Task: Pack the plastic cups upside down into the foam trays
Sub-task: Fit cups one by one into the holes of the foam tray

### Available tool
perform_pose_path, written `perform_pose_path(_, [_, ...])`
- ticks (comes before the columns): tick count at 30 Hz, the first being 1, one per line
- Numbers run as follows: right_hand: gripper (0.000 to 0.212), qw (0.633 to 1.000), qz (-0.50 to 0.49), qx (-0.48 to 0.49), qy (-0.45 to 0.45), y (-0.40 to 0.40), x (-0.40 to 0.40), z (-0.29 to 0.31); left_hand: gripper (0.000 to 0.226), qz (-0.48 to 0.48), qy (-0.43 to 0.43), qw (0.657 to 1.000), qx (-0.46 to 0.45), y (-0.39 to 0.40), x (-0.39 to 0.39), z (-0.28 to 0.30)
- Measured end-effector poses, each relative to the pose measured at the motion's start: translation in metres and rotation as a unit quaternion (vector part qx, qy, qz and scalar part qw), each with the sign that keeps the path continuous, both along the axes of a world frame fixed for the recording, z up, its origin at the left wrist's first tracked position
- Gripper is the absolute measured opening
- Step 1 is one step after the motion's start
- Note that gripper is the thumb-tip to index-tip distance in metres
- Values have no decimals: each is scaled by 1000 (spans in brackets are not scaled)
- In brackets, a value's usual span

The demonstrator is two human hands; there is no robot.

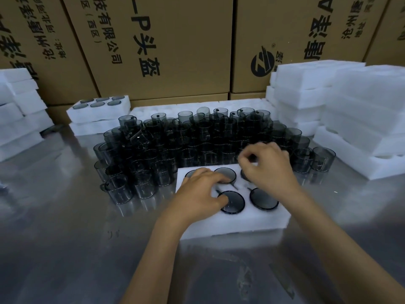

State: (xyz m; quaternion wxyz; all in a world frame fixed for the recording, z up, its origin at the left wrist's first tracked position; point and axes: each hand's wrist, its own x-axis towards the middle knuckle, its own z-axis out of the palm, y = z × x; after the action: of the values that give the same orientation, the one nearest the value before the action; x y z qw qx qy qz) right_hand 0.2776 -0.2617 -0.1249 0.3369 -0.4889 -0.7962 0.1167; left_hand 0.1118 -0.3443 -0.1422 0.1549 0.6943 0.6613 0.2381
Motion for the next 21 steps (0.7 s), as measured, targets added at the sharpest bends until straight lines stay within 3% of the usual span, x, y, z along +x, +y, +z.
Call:
perform_pose_path(2, [16, 998, 43, -55, -10, 17, -21, 16, 41, 14, 15, 999, 35, 0, 6, 0])
perform_pose_path(6, [17, 961, 99, -198, -165, 52, -63, 26, 40, 18, 4, 999, 43, 1, 7, -2])
perform_pose_path(10, [42, 921, 98, -278, -255, 64, -83, 21, 41, 19, -5, 999, 33, 3, 4, -5])
perform_pose_path(15, [44, 943, 98, -200, -246, 55, -78, 16, 37, -23, 0, 998, 64, 7, 3, -8])
perform_pose_path(21, [30, 967, 61, 42, -242, 34, -65, 22, 37, -19, 39, 996, 82, 10, 6, -13])
